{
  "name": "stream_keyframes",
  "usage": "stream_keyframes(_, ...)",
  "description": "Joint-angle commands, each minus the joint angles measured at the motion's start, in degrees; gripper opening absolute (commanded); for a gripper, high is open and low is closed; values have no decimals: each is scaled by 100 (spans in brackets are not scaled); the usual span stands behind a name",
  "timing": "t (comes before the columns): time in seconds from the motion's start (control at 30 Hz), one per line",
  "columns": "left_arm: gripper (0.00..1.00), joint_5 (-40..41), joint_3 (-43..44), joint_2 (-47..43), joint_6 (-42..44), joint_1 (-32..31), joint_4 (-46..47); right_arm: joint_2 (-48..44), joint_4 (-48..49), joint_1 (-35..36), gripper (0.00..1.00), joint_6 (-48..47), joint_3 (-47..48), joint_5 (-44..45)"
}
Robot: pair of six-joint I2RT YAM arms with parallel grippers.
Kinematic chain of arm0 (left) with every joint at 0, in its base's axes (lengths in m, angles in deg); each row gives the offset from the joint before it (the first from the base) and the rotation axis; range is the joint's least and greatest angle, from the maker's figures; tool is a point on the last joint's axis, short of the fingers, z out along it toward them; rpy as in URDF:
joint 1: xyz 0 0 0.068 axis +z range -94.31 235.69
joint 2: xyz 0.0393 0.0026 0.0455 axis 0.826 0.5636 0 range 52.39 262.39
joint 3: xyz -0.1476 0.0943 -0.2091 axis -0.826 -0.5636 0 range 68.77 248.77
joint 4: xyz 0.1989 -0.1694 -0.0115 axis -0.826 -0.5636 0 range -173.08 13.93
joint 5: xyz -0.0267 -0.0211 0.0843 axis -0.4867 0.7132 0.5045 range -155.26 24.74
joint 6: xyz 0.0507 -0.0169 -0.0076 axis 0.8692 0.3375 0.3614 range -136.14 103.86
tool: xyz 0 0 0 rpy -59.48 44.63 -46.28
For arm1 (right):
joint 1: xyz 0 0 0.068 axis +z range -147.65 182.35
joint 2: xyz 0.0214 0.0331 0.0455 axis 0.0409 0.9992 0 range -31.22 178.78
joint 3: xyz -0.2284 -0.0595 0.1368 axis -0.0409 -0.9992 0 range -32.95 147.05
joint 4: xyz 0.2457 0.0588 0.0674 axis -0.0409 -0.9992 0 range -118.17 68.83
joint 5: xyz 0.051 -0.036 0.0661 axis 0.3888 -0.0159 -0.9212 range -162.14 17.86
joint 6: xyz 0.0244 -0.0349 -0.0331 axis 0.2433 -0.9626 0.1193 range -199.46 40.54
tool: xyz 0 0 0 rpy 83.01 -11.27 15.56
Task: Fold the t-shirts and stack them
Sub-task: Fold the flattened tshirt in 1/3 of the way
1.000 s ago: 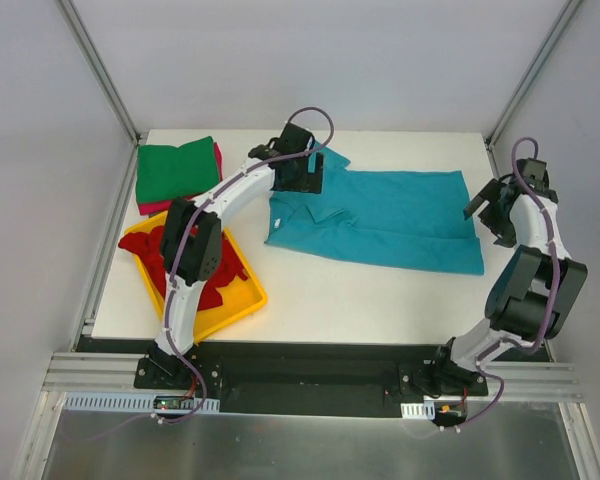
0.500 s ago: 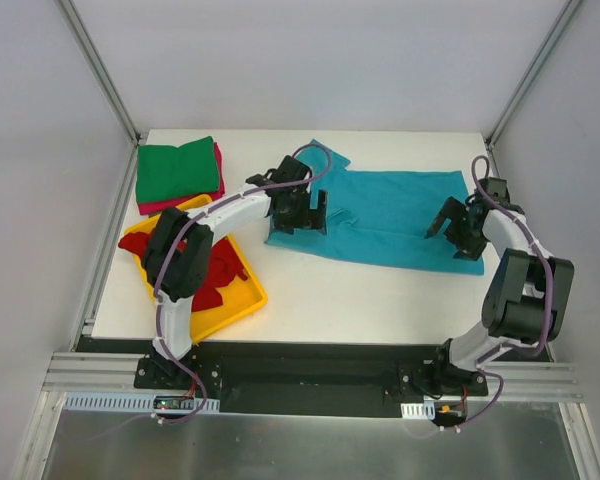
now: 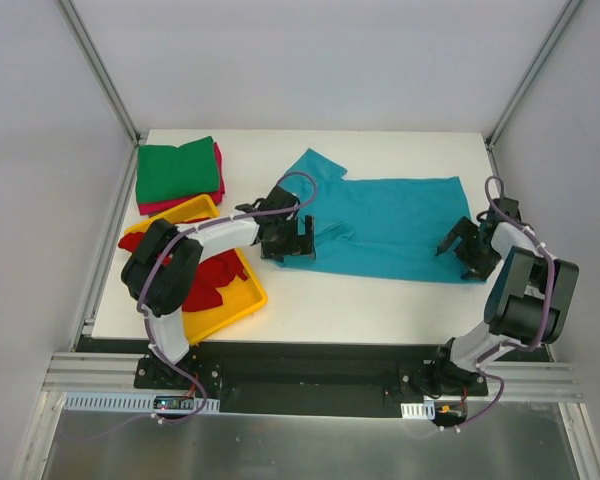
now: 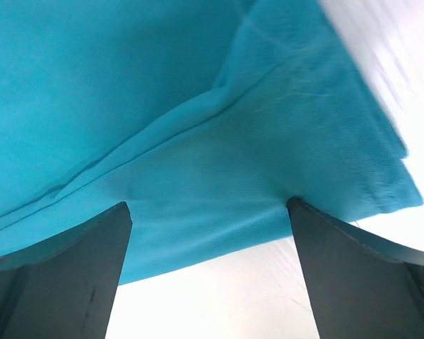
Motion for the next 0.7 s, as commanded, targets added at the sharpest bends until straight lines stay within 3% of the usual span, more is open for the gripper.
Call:
stream_keyframes(0.0,99,281,-761,-425,-293,-458,-539,-711,-270,-261,96,39,-509,193)
stream_keyframes(0.27,99,545,-1589,-1489,-917,-1390,-556,-1625,-455,-665,96,-5,-1187,167)
stream_keyframes(0.67,99,677,-720,-1815,-584,-1567,-600,-3479,-544,-437,96,-347,-1327,-387)
